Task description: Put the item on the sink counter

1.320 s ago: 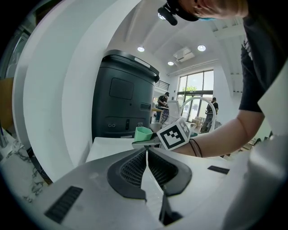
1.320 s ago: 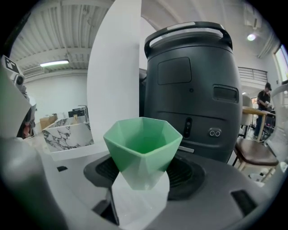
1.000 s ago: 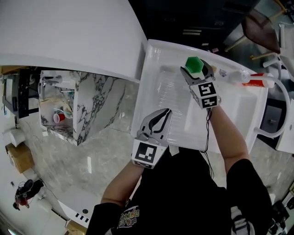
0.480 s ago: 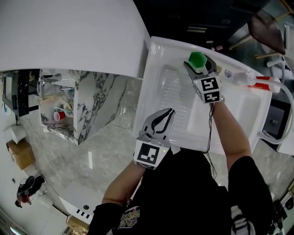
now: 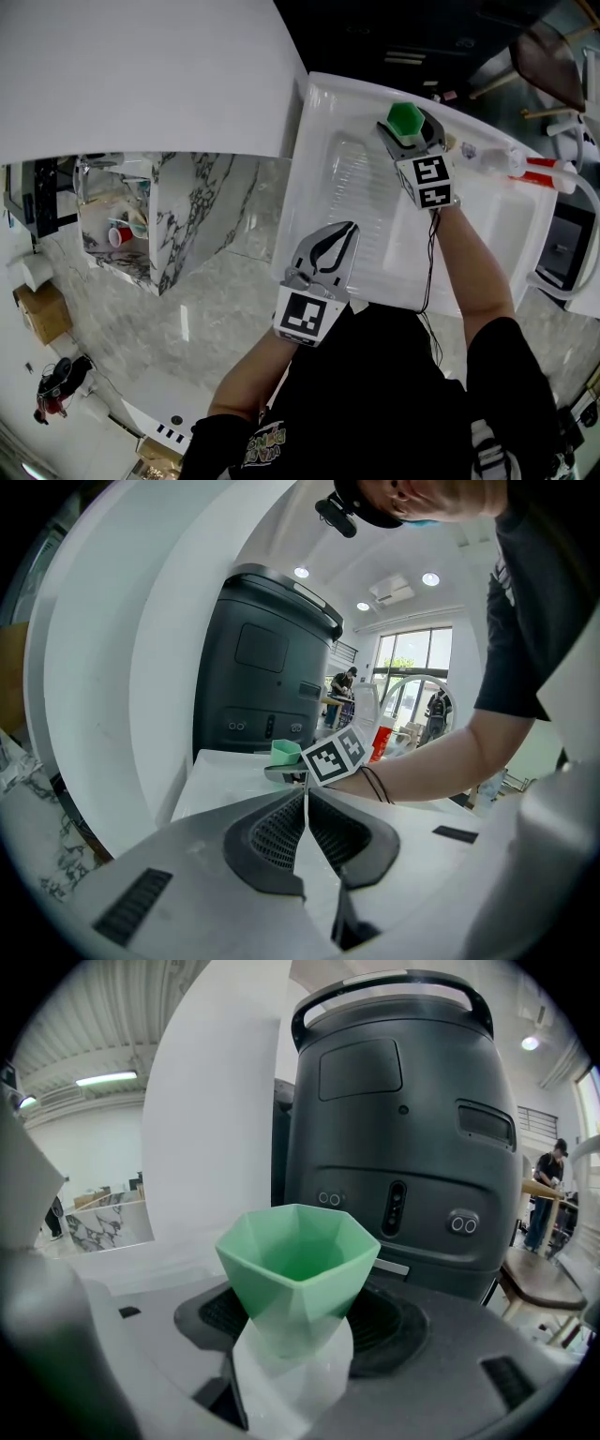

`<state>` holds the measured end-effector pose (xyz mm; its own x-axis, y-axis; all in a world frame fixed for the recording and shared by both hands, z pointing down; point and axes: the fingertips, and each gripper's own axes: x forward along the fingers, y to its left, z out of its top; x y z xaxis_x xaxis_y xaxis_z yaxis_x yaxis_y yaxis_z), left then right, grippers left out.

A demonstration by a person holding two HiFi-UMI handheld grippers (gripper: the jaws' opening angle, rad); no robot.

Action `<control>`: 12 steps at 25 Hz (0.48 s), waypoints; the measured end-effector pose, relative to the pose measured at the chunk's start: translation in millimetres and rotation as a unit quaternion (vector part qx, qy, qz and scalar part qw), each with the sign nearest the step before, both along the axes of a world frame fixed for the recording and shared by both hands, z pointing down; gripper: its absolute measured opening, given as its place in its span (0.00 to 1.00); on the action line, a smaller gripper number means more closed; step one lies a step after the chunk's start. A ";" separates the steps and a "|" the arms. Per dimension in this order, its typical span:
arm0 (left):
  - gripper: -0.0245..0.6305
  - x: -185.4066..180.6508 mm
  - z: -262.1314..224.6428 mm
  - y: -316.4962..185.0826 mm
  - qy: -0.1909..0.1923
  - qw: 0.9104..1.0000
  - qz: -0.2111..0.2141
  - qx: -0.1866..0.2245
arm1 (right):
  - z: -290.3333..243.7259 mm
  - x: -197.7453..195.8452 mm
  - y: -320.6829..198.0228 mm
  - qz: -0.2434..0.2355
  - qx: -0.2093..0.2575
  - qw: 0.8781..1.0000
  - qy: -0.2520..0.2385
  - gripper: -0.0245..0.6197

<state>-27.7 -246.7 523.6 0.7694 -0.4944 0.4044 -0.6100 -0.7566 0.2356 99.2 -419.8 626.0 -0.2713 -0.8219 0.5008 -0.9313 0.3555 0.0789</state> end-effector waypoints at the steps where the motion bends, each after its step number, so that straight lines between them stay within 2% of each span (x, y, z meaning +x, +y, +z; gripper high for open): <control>1: 0.07 0.6 0.0 0.0 0.001 1.000 0.000 -0.001 | -0.2 -0.2 -0.4 0.000 0.001 1.000 0.000 0.59; 12: 0.07 4.7 -2.0 3.7 0.001 1.000 0.000 -0.002 | 2.0 -0.2 0.3 0.001 -0.004 1.000 -0.008 0.61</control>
<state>-23.0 -243.0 521.6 0.7704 -0.4932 0.4041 -0.6095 -0.7557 0.2397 99.0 -419.5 627.9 -0.2783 -0.8186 0.5024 -0.9330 0.3547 0.0612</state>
